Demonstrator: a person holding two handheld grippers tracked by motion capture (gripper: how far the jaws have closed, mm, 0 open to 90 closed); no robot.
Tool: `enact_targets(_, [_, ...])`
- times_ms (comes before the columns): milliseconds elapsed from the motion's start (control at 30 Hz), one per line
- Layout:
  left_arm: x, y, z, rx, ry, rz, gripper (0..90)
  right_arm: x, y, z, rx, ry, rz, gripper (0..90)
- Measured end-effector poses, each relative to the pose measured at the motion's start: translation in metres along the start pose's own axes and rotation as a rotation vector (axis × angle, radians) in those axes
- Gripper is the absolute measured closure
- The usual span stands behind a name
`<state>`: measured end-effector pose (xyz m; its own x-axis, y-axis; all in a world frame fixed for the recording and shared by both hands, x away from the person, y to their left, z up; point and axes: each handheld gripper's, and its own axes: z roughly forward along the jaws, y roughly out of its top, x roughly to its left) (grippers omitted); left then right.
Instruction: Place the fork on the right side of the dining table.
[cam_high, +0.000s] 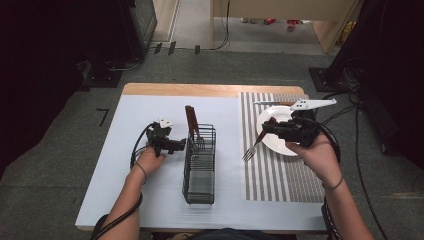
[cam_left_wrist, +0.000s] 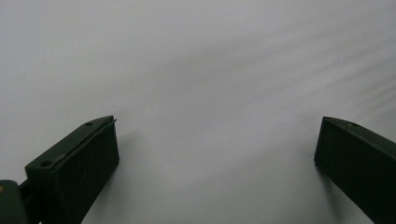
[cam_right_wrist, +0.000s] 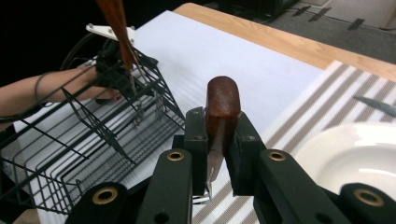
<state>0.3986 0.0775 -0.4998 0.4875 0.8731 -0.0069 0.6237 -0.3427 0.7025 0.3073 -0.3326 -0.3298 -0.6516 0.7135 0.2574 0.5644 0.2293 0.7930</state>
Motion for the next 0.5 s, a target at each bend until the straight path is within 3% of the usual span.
enact_targets(500, [0.000, 0.000, 0.000, 0.000, 0.000, 0.000, 0.0, -0.011, -0.023, -0.014, -0.015, -0.058, 0.046, 80.5])
